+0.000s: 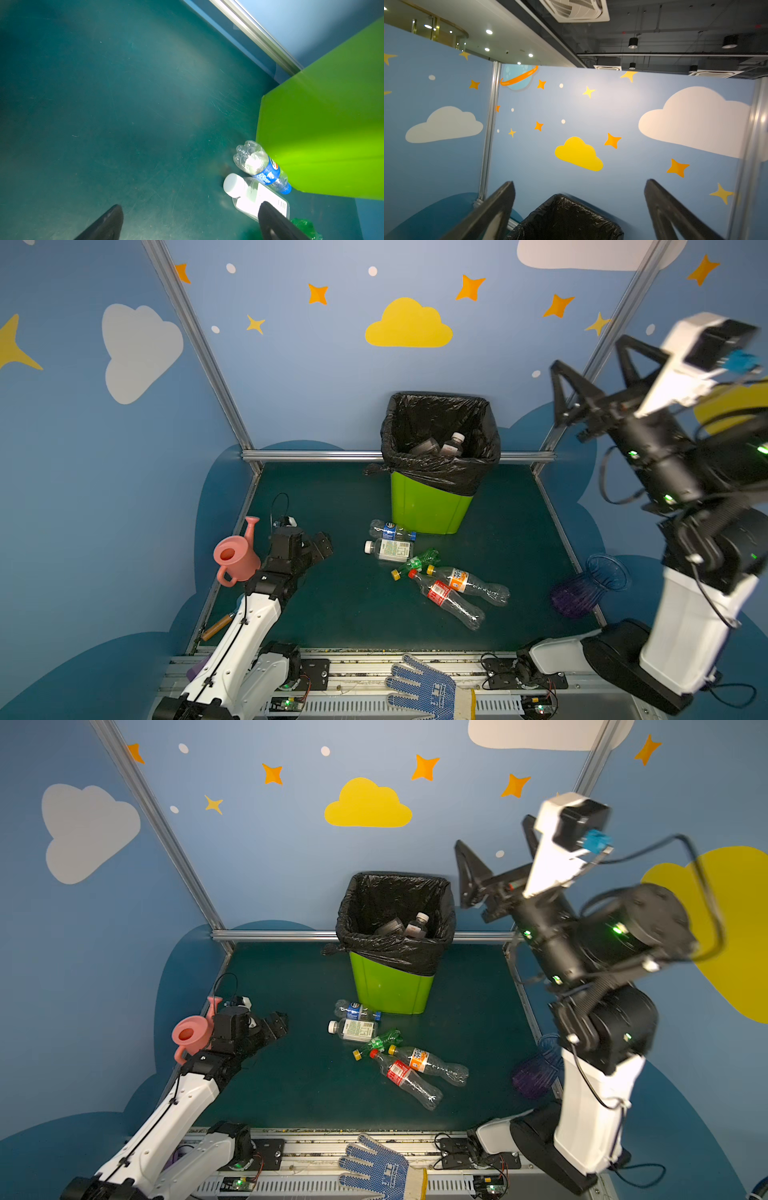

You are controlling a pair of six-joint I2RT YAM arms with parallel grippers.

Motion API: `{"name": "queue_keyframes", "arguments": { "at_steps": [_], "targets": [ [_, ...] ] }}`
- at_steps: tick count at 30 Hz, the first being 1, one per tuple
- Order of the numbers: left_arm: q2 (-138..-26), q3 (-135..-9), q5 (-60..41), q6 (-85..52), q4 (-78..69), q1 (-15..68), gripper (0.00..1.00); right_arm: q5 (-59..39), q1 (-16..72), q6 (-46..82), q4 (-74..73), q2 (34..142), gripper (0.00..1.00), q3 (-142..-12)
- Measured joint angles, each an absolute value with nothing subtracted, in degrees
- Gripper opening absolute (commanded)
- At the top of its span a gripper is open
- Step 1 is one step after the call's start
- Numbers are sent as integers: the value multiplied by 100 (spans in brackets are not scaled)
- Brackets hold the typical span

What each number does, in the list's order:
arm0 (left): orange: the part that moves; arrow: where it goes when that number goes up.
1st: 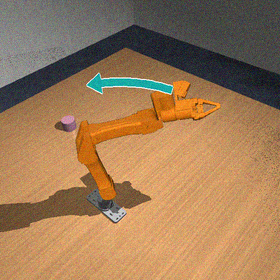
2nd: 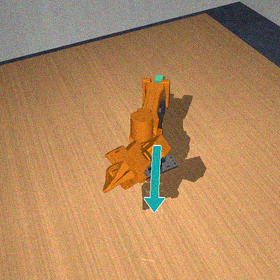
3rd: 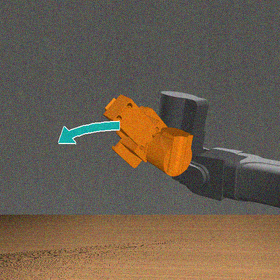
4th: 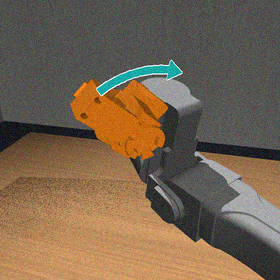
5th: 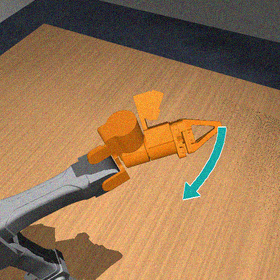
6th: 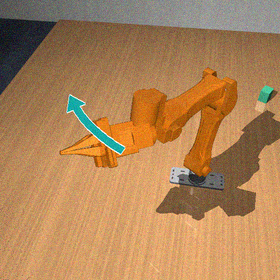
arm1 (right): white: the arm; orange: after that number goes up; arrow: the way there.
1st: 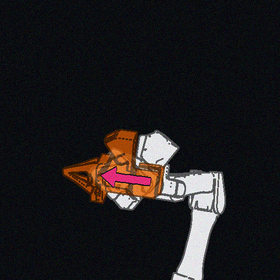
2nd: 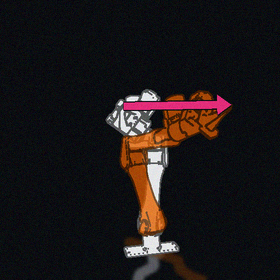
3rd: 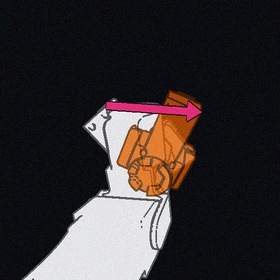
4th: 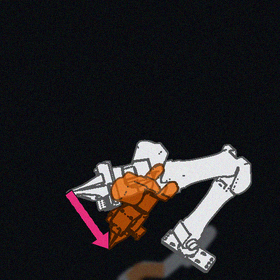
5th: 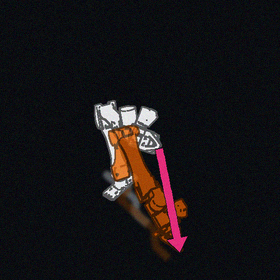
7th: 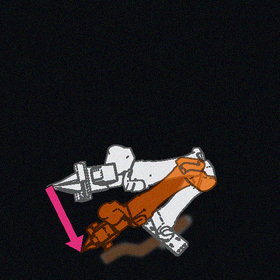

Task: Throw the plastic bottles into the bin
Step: 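Lift a clear bottle with the right gripper over the bin and release, then lower the right gripper to the red-label cola bottle in the pile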

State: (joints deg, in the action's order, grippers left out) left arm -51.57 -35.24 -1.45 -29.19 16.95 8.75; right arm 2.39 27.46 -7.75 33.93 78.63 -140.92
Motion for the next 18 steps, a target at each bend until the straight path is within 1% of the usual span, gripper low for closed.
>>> {"name": "queue_keyframes", "arguments": {
  "at_steps": [3,7,12,15,18],
  "targets": [
    [-5124,-3524,-16,-2904,1723,1055,100,331,2613,-668,3269,7426,98,-13168],
    [-5028,-3524,110,-2899,1765,1245,100,381,2412,-392,3345,7096,97,-11155],
    [-4978,-3470,242,-2895,1789,1310,100,290,2340,167,3817,6740,95,-8589],
    [-4976,-3441,349,-2895,1817,1310,100,54,2421,541,4064,6119,93,-7306],
    [-4974,-3395,447,-2895,1813,1310,100,-67,2814,958,4117,5404,91,-6289]
  ]
}}
